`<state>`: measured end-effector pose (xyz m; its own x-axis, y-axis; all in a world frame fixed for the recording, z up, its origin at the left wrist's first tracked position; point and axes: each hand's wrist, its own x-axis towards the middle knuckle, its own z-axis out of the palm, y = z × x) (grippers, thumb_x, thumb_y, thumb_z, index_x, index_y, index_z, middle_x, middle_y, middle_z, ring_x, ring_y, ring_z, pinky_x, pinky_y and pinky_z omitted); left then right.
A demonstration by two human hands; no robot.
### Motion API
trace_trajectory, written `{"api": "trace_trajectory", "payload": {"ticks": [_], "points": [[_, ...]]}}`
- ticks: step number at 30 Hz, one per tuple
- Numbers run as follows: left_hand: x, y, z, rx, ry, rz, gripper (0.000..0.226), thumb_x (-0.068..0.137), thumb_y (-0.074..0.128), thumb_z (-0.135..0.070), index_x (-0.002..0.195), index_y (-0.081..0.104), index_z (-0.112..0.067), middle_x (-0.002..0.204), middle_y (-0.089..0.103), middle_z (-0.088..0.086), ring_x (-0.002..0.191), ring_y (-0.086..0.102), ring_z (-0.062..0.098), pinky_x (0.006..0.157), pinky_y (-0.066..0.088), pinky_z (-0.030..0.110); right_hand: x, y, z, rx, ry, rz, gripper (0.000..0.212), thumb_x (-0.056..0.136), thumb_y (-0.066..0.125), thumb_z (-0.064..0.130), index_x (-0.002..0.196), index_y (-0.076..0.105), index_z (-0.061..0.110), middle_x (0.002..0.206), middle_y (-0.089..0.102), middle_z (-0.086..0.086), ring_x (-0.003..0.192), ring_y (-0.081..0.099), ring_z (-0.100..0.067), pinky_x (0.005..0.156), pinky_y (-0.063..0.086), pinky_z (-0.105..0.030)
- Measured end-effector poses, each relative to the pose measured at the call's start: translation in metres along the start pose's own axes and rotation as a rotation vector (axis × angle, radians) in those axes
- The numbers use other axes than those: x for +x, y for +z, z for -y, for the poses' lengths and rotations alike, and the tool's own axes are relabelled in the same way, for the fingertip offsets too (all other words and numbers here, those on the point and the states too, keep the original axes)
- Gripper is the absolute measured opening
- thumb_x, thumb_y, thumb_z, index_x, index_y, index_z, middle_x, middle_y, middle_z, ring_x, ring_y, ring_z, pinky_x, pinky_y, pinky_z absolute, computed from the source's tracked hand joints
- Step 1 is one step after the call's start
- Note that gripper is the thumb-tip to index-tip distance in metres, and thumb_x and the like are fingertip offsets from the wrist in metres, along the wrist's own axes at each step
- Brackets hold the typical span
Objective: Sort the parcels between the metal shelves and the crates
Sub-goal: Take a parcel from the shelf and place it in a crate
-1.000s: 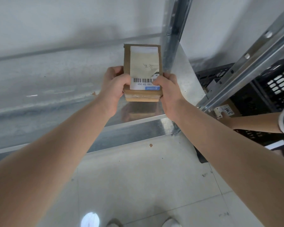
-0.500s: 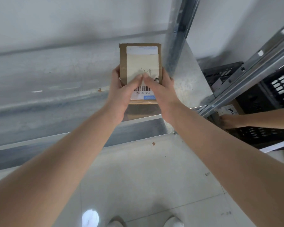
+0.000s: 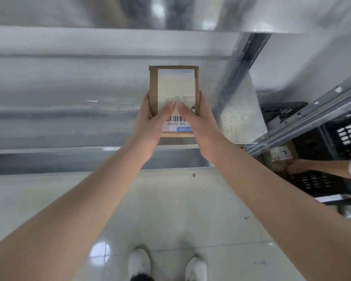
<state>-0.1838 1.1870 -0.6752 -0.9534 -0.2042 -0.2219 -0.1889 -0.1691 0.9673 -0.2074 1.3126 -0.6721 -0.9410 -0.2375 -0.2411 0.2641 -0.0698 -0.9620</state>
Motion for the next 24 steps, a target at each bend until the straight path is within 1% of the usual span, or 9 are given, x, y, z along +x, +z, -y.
{"api": "trace_trajectory", "payload": {"ticks": [2, 4, 8, 11, 13, 15, 17, 21, 24], "points": [[-0.023, -0.019, -0.01, -0.024, -0.016, -0.061, 0.043, 0.096, 0.06, -0.007, 0.137, 0.046, -0.003, 0.12, 0.068, 0.009, 0.104, 0.068, 0.018, 0.083, 0.056, 0.027, -0.015, 0.021, 0.004, -0.024, 0.015, 0.041, 0.036, 0.101, 0.054, 0.006, 0.135, 0.046, 0.009, 0.127, 0.065, -0.012, 0.111, 0.065, -0.019, 0.098, 0.054, -0.033], [-0.05, -0.039, -0.017, -0.053, -0.032, -0.12, 0.042, 0.095, 0.061, -0.006, 0.135, 0.047, -0.003, 0.12, 0.068, 0.009, 0.104, 0.069, 0.018, 0.083, 0.056, 0.027, -0.033, 0.045, 0.006, -0.046, 0.038, 0.09, 0.037, 0.1, 0.054, 0.004, 0.136, 0.045, 0.007, 0.127, 0.065, -0.014, 0.116, 0.064, -0.024, 0.101, 0.053, -0.037], [-0.116, -0.081, -0.039, -0.113, -0.106, -0.248, 0.045, 0.095, 0.06, -0.002, 0.138, 0.044, -0.002, 0.124, 0.066, 0.012, 0.106, 0.068, 0.017, 0.084, 0.056, 0.027, -0.084, 0.101, 0.016, -0.052, 0.15, 0.151, 0.038, 0.1, 0.052, 0.001, 0.137, 0.043, 0.008, 0.124, 0.064, -0.008, 0.108, 0.065, -0.019, 0.094, 0.055, -0.031], [-0.164, -0.116, -0.054, -0.153, -0.12, -0.346, 0.039, 0.096, 0.057, 0.0, 0.134, 0.045, 0.0, 0.116, 0.067, 0.009, 0.097, 0.07, 0.011, 0.079, 0.055, 0.024, -0.12, 0.143, 0.02, -0.079, 0.219, 0.227, 0.035, 0.1, 0.052, 0.002, 0.132, 0.045, 0.015, 0.121, 0.065, -0.005, 0.105, 0.066, -0.018, 0.093, 0.056, -0.032], [-0.196, -0.138, -0.065, -0.174, -0.14, -0.411, 0.04, 0.096, 0.059, -0.002, 0.134, 0.046, -0.003, 0.119, 0.067, 0.01, 0.101, 0.07, 0.015, 0.082, 0.056, 0.027, -0.144, 0.172, 0.028, -0.083, 0.26, 0.284, 0.035, 0.101, 0.052, 0.002, 0.131, 0.045, 0.018, 0.12, 0.065, -0.003, 0.102, 0.067, -0.016, 0.089, 0.057, -0.03], [-0.227, -0.161, -0.08, -0.191, -0.13, -0.499, 0.037, 0.096, 0.06, -0.005, 0.131, 0.05, -0.007, 0.12, 0.068, 0.01, 0.104, 0.069, 0.019, 0.085, 0.057, 0.031, -0.166, 0.202, 0.04, -0.086, 0.294, 0.33, 0.035, 0.101, 0.052, 0.003, 0.131, 0.045, 0.018, 0.116, 0.067, 0.001, 0.097, 0.069, -0.013, 0.082, 0.058, -0.027], [-0.256, -0.187, -0.102, -0.232, -0.103, -0.556, 0.034, 0.096, 0.059, -0.003, 0.128, 0.052, -0.01, 0.118, 0.069, 0.008, 0.102, 0.07, 0.018, 0.085, 0.057, 0.03, -0.187, 0.236, 0.056, -0.096, 0.299, 0.397, 0.038, 0.101, 0.052, 0.003, 0.136, 0.045, 0.014, 0.115, 0.067, 0.001, 0.094, 0.07, -0.01, 0.078, 0.057, -0.025], [-0.309, -0.246, -0.164, -0.289, -0.031, -0.649, 0.041, 0.095, 0.06, -0.005, 0.135, 0.049, -0.004, 0.12, 0.068, 0.011, 0.103, 0.07, 0.019, 0.081, 0.056, 0.027, -0.226, 0.319, 0.102, -0.179, 0.261, 0.528, 0.051, 0.102, 0.053, 0.011, 0.149, 0.036, 0.02, 0.133, 0.062, -0.002, 0.108, 0.068, -0.014, 0.087, 0.057, -0.028], [-0.339, -0.296, -0.206, -0.314, 0.032, -0.715, 0.041, 0.096, 0.06, -0.005, 0.135, 0.049, -0.005, 0.118, 0.069, 0.01, 0.099, 0.07, 0.017, 0.078, 0.056, 0.024, -0.245, 0.385, 0.135, -0.169, 0.243, 0.636, 0.048, 0.103, 0.052, 0.012, 0.148, 0.038, 0.019, 0.132, 0.063, -0.004, 0.108, 0.069, -0.017, 0.087, 0.059, -0.031]]}}
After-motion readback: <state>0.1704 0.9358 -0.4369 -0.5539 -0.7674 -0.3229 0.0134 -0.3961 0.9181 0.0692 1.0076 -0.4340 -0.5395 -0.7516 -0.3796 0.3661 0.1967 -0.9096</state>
